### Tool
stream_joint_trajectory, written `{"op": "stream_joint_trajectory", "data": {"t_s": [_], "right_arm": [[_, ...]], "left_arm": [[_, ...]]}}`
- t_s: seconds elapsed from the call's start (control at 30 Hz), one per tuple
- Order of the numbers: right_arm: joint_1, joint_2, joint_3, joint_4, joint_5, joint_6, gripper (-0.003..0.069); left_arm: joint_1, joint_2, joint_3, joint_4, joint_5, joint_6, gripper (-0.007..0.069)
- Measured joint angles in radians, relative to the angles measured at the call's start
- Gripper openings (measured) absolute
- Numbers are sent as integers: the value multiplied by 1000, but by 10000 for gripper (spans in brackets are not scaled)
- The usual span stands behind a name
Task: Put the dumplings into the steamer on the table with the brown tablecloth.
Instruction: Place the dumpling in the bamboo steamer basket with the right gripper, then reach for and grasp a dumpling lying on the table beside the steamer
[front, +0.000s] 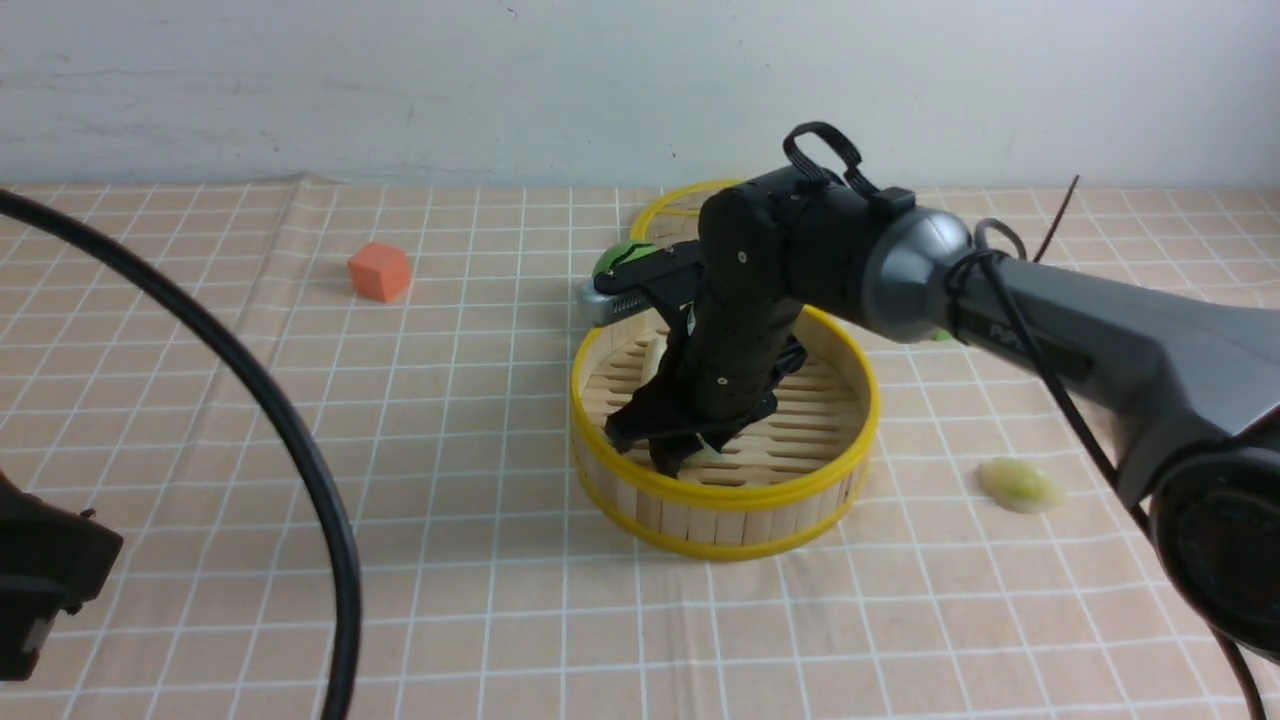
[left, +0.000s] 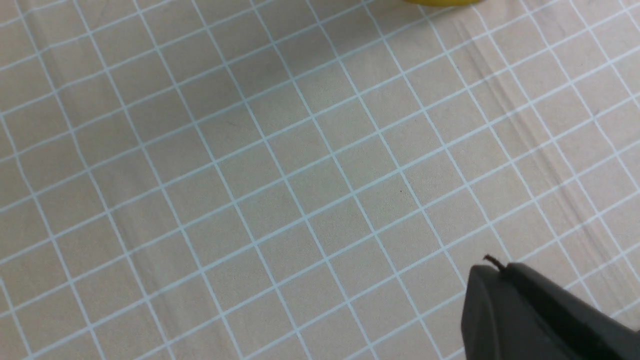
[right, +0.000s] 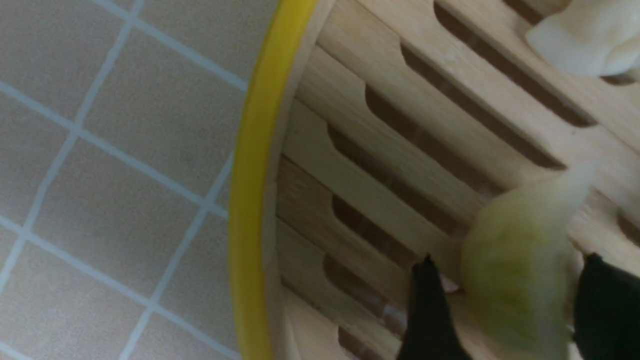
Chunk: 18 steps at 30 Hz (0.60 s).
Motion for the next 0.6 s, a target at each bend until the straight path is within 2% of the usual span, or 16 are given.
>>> {"op": "stream_joint_trajectory", "data": {"t_s": [0.03,0.07,0.17,0.27,0.4,0.53,0.6], "right_arm": [[0,0,-1,0,1,1,445],[0,0,-9,0,11,2,495],[0,-15,-61,-17,110,-5,562],[1,-87,-118,-74,234,-56,579],[-17,-197,-130,-135,261,-94,581],[-159,-374,27,-138,266,-133,582],[-198,-397,91,-133,269,-149,582]], "left_arm": [[0,0,0,0,0,0,-13],[0,0,0,1,0,0,-13],[0,0,0,6,0,0,-13],[0,0,0,16,0,0,-13],[0,0,0,16,0,0,-13],[0,0,0,16,0,0,-13],[0,0,0,16,0,0,-13]]}}
